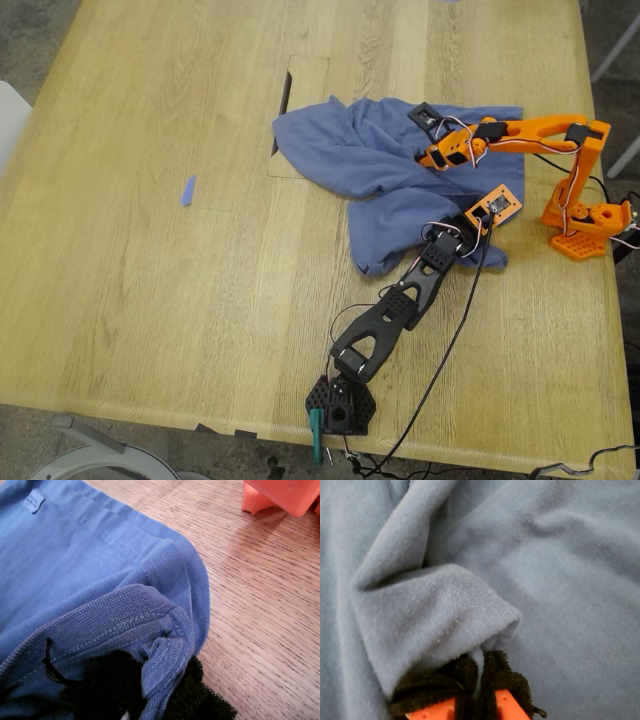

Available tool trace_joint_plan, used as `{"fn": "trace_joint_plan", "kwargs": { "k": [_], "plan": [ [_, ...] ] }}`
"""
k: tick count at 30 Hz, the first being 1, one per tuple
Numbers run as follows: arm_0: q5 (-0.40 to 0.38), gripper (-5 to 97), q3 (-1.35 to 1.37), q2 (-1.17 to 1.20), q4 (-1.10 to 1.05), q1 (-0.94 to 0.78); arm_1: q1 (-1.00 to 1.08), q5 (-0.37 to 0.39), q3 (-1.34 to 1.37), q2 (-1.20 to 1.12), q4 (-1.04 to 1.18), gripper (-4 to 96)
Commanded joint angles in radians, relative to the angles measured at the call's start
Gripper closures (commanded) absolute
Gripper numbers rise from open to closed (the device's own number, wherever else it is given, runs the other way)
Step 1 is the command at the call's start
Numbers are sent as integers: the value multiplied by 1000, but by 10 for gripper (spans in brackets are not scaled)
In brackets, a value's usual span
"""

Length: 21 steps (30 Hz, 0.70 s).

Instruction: Fold a T-shirt

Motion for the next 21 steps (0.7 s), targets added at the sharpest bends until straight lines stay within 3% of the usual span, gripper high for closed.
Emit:
{"fn": "trace_joint_plan", "kwargs": {
  "k": [1, 7, 21],
  "plan": [
    [-32, 918, -29, 86, 97, -78, 3, 2, 21, 112, -15, 912],
    [-100, 918, -29, 261, 313, -124, 32, -14, 156, 318, 2, 912],
    [-115, 918, -29, 577, 709, -221, 14, -34, 202, 652, 241, 912]
  ]
}}
